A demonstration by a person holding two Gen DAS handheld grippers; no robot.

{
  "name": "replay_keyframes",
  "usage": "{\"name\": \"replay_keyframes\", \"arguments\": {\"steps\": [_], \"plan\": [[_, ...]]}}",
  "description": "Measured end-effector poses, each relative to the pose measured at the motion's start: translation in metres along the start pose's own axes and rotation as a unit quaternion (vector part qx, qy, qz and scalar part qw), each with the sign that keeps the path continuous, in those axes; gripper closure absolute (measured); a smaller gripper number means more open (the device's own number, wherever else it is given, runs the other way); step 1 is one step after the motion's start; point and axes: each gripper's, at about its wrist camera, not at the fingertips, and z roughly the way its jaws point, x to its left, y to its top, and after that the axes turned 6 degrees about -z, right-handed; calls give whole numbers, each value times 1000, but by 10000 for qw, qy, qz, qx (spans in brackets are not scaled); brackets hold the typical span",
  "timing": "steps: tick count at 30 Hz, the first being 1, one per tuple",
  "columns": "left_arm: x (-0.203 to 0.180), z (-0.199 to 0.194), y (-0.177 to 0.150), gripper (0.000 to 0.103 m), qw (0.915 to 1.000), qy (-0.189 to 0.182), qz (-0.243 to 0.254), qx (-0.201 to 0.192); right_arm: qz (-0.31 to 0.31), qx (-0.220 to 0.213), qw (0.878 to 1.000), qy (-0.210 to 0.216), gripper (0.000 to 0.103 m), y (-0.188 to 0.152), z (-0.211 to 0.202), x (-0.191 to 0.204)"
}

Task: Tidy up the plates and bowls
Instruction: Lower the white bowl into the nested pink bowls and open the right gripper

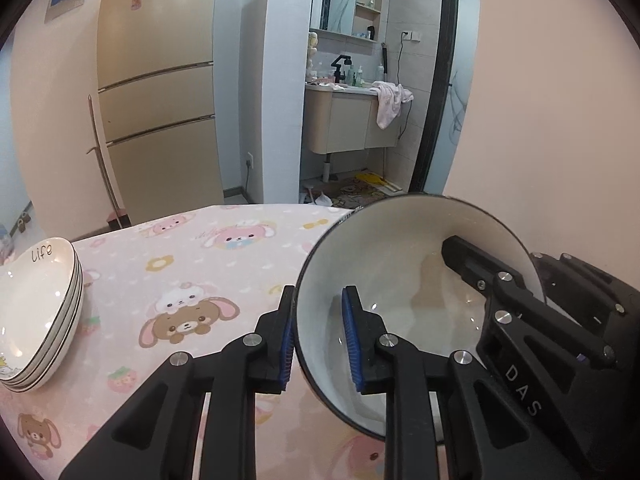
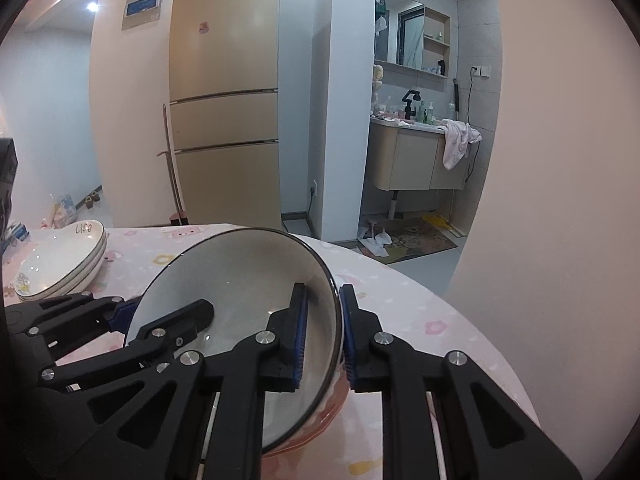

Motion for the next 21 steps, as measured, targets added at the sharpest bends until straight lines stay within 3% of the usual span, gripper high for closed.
{"name": "replay_keyframes", "arguments": {"steps": [13, 21], "plan": [[-5, 0, -6, 79, 9994, 75, 243, -219, -318, 26, 9992, -222, 90, -3, 8, 4], [9, -1, -4, 79, 9993, -308, -148, -180, 0, 204, 9997, -165, 87, -5, 12, -4]]}}
